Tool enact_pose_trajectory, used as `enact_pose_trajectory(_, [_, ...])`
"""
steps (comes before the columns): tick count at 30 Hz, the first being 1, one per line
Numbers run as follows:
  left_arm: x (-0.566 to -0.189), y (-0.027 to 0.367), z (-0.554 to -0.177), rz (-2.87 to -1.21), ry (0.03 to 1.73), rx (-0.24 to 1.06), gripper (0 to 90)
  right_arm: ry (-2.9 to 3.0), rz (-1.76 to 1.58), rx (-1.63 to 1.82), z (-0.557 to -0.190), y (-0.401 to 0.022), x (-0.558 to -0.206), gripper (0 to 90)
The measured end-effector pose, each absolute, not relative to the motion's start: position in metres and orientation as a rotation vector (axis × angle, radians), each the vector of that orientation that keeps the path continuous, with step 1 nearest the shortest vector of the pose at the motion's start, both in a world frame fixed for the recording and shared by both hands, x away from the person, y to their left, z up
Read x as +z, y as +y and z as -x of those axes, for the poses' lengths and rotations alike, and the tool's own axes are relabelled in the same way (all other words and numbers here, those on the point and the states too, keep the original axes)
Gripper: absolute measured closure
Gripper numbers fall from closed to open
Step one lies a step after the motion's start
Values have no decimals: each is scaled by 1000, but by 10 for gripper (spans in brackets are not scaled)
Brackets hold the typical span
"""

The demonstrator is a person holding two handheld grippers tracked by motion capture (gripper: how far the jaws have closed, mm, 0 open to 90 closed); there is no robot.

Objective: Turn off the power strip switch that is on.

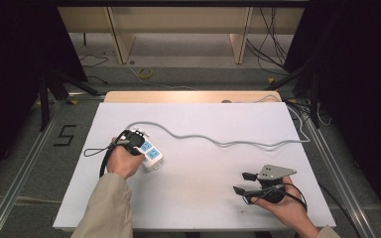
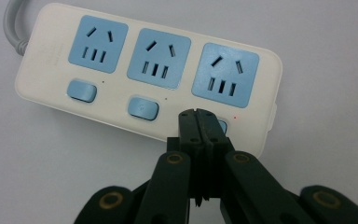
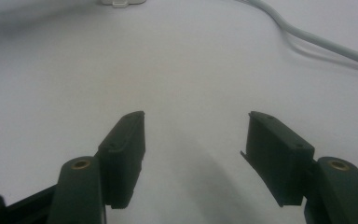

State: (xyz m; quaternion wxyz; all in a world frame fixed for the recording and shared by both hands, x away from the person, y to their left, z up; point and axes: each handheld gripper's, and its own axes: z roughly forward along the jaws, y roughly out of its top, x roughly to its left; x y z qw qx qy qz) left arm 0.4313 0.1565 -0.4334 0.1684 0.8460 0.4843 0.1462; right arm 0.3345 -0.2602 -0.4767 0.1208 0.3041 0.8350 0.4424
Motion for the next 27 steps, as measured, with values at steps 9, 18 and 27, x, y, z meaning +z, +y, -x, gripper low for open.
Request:
enact_pose_trajectory(9, [-431,151,-434,-2424,1358,420,898,2439,-889,1292,-334,-260,-477,384])
enact_pose_trajectory(18, [-433,149,-435,-2424,1361,418,898,2442,-887,1289,-334,-260,-477,384])
enact_pose_trajectory(27, [-434,147,-436,-2430,1356,417,898,2446,-889,1289,-334,-260,-477,384])
